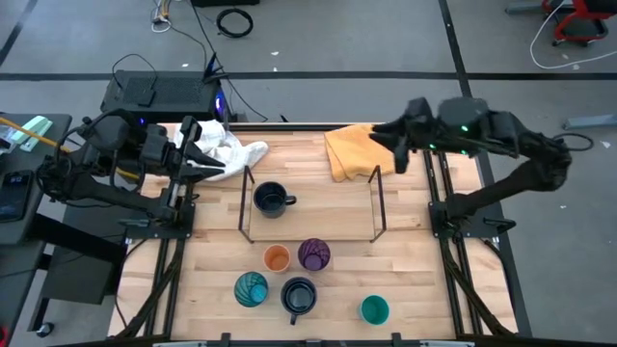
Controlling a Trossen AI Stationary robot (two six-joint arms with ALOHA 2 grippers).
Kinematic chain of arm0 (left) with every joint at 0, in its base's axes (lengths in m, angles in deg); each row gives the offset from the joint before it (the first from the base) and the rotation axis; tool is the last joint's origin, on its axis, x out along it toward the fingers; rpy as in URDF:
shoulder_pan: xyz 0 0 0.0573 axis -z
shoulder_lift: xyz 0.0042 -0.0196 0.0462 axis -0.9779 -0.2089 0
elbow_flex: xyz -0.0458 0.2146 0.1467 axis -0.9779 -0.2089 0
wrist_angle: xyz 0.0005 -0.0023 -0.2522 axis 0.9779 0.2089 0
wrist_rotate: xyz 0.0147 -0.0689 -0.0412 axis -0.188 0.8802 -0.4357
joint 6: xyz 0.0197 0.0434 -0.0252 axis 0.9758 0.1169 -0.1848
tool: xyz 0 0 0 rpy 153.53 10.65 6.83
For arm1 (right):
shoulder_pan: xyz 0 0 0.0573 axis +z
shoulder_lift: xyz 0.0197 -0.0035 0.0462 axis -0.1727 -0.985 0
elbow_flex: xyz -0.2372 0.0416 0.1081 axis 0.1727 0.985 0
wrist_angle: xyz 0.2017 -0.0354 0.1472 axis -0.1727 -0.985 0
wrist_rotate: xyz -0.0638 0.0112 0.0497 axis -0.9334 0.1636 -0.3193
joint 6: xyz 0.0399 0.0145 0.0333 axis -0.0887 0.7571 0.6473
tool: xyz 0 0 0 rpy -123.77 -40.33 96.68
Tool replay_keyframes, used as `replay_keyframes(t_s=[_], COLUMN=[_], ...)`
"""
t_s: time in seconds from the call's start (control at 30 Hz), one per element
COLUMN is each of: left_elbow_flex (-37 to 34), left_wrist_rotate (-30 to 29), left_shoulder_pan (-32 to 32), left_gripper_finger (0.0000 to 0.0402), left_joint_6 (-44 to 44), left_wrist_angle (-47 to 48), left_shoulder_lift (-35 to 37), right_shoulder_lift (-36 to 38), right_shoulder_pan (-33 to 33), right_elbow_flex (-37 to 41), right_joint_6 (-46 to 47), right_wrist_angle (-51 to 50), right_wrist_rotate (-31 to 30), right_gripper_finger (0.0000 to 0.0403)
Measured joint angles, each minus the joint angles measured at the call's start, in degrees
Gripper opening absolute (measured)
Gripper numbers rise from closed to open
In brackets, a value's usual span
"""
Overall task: Stack small to large cups/mugs on shelf
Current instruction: Put the light blue cup on the shelf
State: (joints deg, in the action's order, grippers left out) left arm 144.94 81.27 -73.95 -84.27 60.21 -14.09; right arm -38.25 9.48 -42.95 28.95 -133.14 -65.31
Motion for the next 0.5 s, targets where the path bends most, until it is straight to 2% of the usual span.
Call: replay_keyframes(t_s=[0.2, 0.5], left_elbow_flex=[0.0, 0.0], left_wrist_rotate=[0.0, -1.2], left_shoulder_pan=[0.0, 0.0], left_gripper_finger=[0.0059, 0.0051], left_joint_6=[-0.1, -0.4], left_wrist_angle=[-0.2, -0.3], left_shoulder_lift=[0.0, 0.0], right_shoulder_lift=[10.2, 18.4], right_shoulder_pan=[3.3, 5.5], right_elbow_flex=[14.4, 31.4], right_joint_6=[5.2, 10.1], right_wrist_angle=[7.9, 16.8], right_wrist_rotate=[-5.1, -7.8], right_gripper_finger=[0.011, 0.011])
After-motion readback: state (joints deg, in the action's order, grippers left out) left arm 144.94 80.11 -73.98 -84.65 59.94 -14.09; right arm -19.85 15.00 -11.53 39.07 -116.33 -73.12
